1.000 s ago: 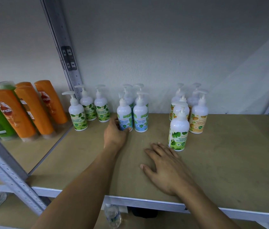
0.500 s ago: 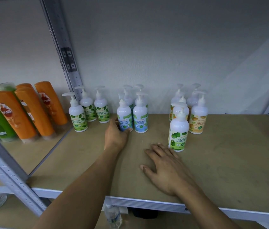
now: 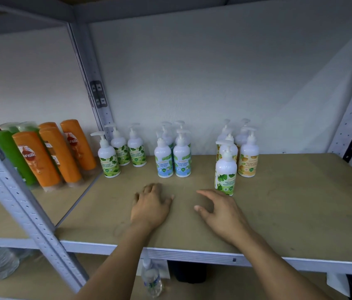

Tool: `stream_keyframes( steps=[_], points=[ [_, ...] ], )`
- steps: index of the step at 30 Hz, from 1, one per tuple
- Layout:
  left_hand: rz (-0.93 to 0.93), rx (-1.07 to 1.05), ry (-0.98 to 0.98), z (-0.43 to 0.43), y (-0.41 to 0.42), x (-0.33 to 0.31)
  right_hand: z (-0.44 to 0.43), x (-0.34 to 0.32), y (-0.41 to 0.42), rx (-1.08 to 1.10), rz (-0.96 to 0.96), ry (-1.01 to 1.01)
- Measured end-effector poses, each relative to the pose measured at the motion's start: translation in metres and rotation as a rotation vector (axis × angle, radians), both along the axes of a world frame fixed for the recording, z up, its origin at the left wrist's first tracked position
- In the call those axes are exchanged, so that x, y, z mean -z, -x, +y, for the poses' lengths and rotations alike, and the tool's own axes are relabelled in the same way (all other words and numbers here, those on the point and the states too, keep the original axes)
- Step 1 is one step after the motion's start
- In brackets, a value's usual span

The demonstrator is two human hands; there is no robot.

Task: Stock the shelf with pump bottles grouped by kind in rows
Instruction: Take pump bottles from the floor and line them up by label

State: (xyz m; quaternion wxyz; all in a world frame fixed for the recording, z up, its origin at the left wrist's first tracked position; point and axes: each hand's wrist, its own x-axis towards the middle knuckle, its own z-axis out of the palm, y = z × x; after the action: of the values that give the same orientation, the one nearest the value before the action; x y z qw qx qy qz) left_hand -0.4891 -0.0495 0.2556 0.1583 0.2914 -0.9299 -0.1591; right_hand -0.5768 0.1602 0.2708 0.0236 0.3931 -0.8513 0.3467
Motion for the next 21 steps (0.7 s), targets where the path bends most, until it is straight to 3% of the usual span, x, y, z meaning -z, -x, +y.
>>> stream_keyframes(
  steps=[8, 21],
  points=[
    [-0.137, 0.126, -0.006, 0.024, -0.061, -0.006, 0.028, -0.008, 0.014, 0.41, -0.164, 0.311],
    [-0.057, 0.166, -0.058, 0.026, -0.078, -0.005, 0.007, -0.008, 0.042, 0.348, -0.33, 0.335]
  ],
)
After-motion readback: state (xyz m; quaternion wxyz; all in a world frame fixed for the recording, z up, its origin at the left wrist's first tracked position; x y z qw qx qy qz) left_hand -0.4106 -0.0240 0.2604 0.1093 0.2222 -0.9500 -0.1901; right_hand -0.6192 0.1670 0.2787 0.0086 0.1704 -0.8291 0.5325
